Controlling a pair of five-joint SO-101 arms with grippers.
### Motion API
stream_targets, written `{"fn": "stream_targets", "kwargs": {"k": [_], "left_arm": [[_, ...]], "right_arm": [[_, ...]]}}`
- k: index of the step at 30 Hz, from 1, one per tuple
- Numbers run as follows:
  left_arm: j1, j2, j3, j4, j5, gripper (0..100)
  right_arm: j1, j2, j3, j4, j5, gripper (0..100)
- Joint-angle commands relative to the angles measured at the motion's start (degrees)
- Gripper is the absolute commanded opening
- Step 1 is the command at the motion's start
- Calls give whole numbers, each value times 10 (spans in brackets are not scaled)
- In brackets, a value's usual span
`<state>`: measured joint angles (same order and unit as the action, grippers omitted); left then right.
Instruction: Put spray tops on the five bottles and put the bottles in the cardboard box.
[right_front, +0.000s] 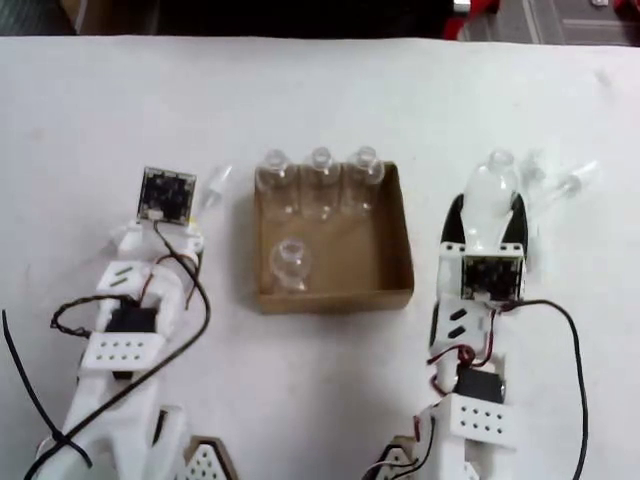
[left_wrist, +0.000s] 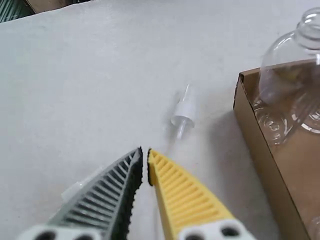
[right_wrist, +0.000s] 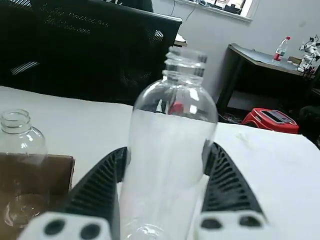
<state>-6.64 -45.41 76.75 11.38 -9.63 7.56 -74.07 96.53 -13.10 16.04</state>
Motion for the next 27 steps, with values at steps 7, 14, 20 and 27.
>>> {"fn": "stream_targets", "kwargs": {"k": [7,14,20,27], "left_arm": [[-1,4,-4,-15,-8,24],[0,4,-4,-17,-8,24],[0,4,-7,-18,-8,24],[0,4,-7,-18,-8,24]], "right_arm": [[-5,1,6,51,-44,18],[44,2,6,119,-42,22],[108,2,6,229,-41,208],[119,2,0,296,107,149]]}}
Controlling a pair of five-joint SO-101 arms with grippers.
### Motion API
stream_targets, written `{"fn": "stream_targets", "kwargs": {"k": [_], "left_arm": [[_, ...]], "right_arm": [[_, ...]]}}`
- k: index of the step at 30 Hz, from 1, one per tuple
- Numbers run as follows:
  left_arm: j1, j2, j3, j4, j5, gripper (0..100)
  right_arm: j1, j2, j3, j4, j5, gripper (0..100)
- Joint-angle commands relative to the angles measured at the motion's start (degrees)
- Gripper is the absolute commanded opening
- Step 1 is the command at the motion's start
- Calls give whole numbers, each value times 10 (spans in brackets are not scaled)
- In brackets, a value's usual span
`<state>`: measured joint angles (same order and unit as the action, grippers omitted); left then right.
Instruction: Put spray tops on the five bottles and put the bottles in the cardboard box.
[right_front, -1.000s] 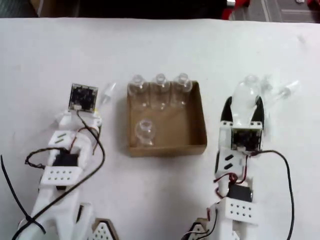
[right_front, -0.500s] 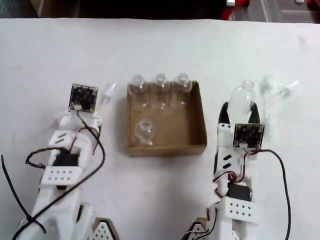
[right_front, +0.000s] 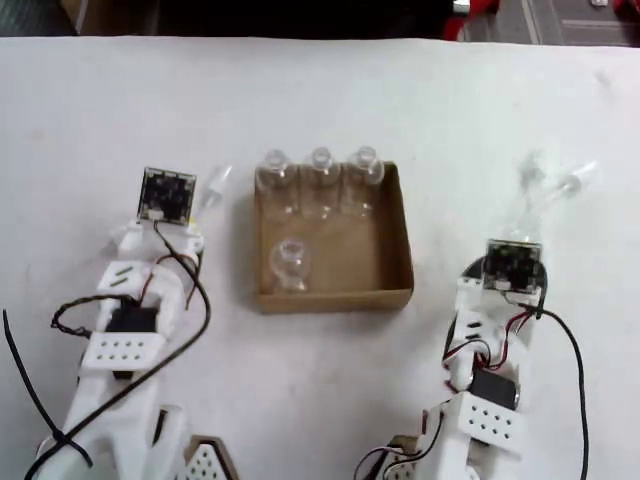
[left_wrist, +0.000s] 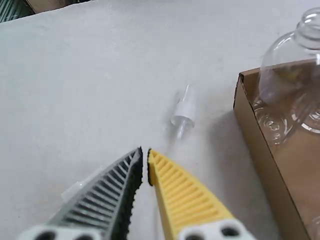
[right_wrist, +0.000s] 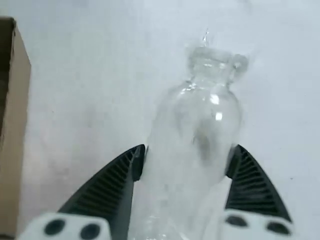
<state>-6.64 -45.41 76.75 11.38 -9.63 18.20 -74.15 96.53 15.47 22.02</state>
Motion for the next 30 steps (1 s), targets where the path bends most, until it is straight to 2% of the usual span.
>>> {"fn": "stream_targets", "kwargs": {"k": [1,4,9,11,17,22,26,30], "left_arm": [[0,4,-7,-18,-8,24],[0,4,-7,-18,-8,24],[0,4,-7,-18,-8,24],[0,4,-7,-18,-8,24],[0,4,-6,-18,-8,24],[0,4,-5,-18,-8,24],[0,4,-4,-17,-8,24],[0,4,-4,-17,-8,24]], "right_arm": [[25,3,-7,25,52,145],[47,3,-50,102,51,172],[67,3,-128,252,54,314],[73,3,-152,295,56,339],[99,3,-229,433,98,341],[124,17,-324,444,98,329],[104,87,-396,481,101,255],[90,219,-495,509,101,270]]}}
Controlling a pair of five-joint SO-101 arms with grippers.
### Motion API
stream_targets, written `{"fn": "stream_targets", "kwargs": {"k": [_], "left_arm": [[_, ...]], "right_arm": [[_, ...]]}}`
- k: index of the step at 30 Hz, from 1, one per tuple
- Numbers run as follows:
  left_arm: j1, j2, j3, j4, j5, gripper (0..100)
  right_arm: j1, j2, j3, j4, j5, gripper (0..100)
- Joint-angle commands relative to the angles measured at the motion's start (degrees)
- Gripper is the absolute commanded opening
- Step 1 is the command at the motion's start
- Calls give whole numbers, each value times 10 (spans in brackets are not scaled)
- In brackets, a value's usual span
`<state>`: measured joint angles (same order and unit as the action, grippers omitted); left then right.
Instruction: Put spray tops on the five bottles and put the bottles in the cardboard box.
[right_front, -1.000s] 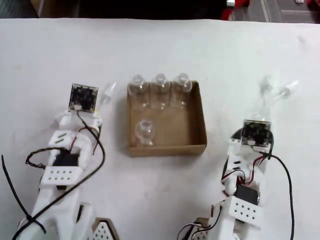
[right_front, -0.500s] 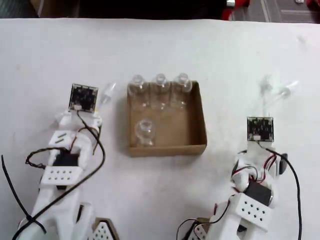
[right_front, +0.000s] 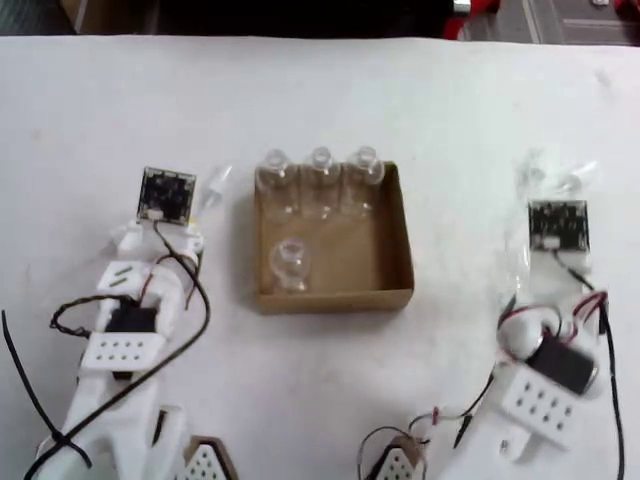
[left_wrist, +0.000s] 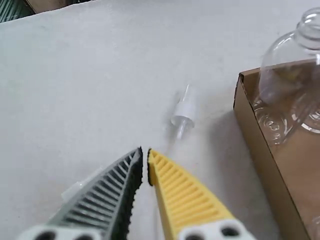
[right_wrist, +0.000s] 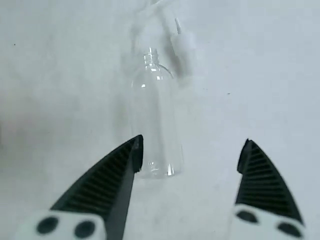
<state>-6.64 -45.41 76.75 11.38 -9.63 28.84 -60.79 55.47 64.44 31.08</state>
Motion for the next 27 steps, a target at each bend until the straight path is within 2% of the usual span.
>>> {"fn": "stream_targets", "kwargs": {"k": [1,7,12,21,27], "left_arm": [[0,4,-4,-17,-8,24],[0,4,-4,-18,-8,24],[0,4,-4,-18,-8,24],[0,4,-4,-18,-8,24],[-1,4,-6,-18,-8,24]], "right_arm": [[-19,126,-116,32,10,269],[-19,368,-317,116,8,265],[-32,516,-422,125,9,265],[-80,667,-555,124,6,265],[-76,771,-633,141,10,265]]}}
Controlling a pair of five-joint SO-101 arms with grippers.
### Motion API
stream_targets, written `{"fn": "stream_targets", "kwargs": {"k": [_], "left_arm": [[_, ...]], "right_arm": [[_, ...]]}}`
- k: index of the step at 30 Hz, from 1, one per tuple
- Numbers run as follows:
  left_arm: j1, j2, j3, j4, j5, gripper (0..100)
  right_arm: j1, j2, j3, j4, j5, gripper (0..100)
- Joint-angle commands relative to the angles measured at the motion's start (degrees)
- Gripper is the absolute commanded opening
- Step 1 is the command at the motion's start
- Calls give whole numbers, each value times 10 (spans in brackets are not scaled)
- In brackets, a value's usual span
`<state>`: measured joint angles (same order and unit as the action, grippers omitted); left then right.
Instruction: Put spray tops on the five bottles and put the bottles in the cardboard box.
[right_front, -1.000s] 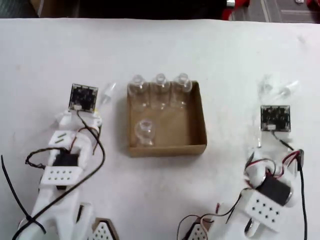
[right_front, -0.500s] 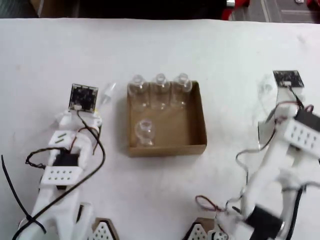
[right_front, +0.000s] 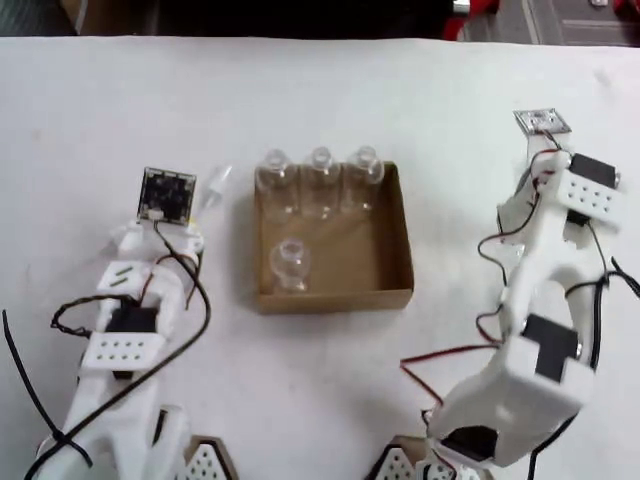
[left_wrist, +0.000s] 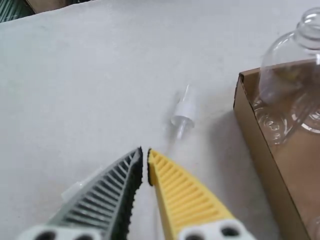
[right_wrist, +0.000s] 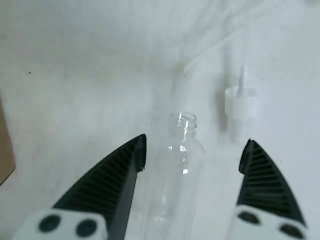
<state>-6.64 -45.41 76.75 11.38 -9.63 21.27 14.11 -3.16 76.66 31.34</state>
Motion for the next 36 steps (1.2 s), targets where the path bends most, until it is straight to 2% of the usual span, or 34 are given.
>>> {"fn": "stream_targets", "kwargs": {"k": [1,10,16,25,31,36], "left_arm": [[0,4,-6,-18,-8,24],[0,4,-7,-18,-8,24],[0,4,-6,-18,-8,24],[0,4,-6,-18,-8,24],[0,2,-6,-18,-8,24],[0,2,-6,-18,-8,24]], "right_arm": [[4,36,-56,28,7,265],[4,117,-91,33,7,263],[7,127,-89,13,7,190],[7,127,-89,13,7,183],[7,127,-91,-4,7,53],[7,124,-91,-4,7,42]]}}
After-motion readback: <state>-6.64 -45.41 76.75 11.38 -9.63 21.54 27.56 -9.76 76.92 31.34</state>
